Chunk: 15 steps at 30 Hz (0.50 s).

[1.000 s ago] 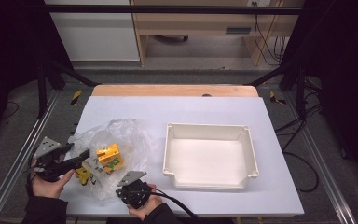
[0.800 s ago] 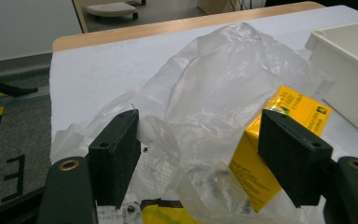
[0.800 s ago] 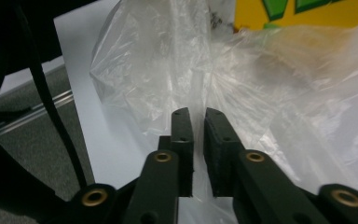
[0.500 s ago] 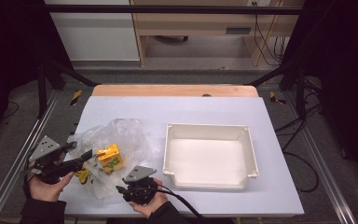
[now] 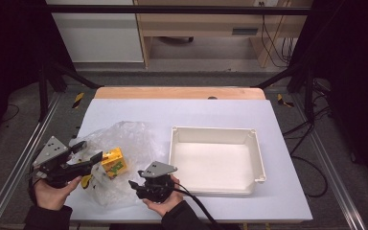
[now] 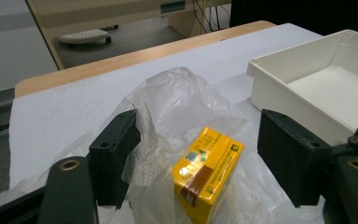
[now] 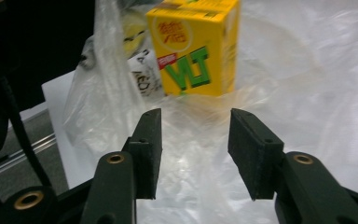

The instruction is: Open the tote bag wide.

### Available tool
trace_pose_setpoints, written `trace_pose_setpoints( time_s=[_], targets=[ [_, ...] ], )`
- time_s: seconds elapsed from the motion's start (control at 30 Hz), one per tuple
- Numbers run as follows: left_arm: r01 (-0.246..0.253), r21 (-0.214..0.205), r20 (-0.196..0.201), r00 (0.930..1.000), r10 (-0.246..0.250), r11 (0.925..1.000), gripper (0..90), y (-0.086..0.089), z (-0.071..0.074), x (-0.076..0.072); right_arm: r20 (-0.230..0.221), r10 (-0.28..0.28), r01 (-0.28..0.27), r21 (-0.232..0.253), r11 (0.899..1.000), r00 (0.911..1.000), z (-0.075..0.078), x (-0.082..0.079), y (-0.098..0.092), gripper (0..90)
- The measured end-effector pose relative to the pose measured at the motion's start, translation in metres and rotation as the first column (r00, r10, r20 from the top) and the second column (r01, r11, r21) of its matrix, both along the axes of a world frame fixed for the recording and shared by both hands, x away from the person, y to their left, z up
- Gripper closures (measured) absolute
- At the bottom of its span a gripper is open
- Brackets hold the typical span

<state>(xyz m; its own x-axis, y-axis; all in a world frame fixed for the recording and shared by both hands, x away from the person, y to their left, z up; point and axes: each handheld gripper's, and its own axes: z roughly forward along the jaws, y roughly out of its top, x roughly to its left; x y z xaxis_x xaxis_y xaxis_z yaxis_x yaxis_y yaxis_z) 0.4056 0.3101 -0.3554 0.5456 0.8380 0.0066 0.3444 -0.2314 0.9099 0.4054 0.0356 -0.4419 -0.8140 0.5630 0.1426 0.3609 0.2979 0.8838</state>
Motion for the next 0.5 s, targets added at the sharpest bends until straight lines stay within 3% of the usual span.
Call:
trace_pose_setpoints(
  time_s=[0.13, 0.5],
  targets=[
    [0.024, 0.004, -0.006, 0.9997, -0.024, 0.9997, 30.2, -0.007, 0.002, 0.003, 0.007, -0.044, 0.043, 0.017, 0.999, 0.9990, 0.006, 0.004, -0.015, 48.0],
    [0.078, 0.050, -0.066, 0.9951, -0.074, 0.9957, 30.1, -0.022, -0.013, 0.016, 0.046, -0.129, 0.130, -0.025, 0.991, 0.9906, 0.030, 0.012, -0.059, 38.1]
  ],
)
